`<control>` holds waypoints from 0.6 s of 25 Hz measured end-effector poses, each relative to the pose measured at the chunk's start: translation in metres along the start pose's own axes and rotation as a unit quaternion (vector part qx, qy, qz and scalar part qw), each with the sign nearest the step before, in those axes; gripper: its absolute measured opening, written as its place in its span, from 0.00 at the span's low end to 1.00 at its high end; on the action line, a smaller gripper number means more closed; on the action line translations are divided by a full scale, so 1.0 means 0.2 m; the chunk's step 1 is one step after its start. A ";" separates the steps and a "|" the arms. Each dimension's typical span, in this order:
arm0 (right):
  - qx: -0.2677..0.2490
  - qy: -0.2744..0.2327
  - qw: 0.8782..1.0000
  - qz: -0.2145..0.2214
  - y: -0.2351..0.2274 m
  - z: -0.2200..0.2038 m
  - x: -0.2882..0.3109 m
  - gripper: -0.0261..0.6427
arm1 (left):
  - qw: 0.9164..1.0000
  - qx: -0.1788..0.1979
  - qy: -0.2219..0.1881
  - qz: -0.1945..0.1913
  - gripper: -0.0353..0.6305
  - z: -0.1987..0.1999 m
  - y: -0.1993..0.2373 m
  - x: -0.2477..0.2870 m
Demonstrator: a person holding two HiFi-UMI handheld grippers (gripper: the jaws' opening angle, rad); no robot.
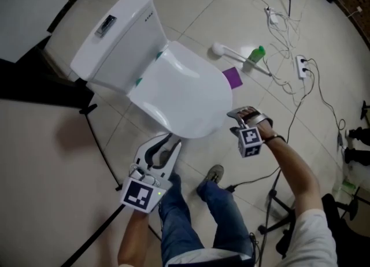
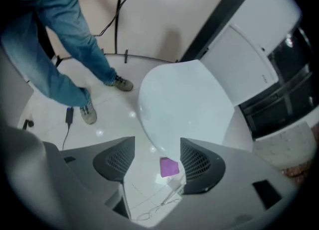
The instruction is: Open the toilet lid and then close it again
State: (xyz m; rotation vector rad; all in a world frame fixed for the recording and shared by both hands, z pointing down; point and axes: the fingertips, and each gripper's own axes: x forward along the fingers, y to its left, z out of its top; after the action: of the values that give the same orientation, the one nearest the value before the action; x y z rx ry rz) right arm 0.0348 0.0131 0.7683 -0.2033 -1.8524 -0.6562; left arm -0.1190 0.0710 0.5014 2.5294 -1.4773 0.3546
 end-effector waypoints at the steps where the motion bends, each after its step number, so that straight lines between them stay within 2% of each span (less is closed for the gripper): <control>1: 0.032 -0.012 0.999 -0.019 -0.05 0.03 -0.11 0.47 | 1.000 0.003 -0.002 -0.002 0.19 0.07 0.00 -0.01; 3: 0.109 -0.049 0.991 -0.058 -0.17 0.13 -0.40 0.47 | 1.000 0.010 -0.003 -0.008 0.19 0.25 0.00 -0.05; 4: 0.153 -0.072 0.983 -0.078 -0.23 0.18 -0.56 0.47 | 1.000 0.014 -0.003 -0.012 0.19 0.35 0.00 -0.08; 6: 0.245 -0.127 0.954 -0.117 -0.37 0.29 -0.95 0.47 | 1.000 0.023 -0.003 -0.020 0.19 0.56 0.00 -0.12; 9: 0.362 -0.220 0.891 -0.165 -0.56 0.49 -1.58 0.47 | 0.999 0.028 -0.016 -0.034 0.19 0.88 -0.03 -0.18; 13: 0.459 -0.346 0.790 -0.213 -0.70 0.67 -2.19 0.47 | 0.995 0.041 -0.040 -0.076 0.19 1.20 -0.09 -0.25; 14: 0.470 -0.369 0.772 -0.218 -0.70 0.70 -2.28 0.46 | 0.995 0.040 -0.043 -0.086 0.19 1.25 -0.11 -0.27; 15: 0.474 -0.386 0.759 -0.224 -0.70 0.73 -2.35 0.46 | 0.993 0.036 -0.050 -0.098 0.19 1.30 -0.14 -0.29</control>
State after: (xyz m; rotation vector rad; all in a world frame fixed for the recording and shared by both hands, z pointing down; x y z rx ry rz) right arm 0.0330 0.0546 0.2594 0.7837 -2.8387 0.2101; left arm -0.0932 0.0593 0.2349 2.7573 -1.2545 0.2573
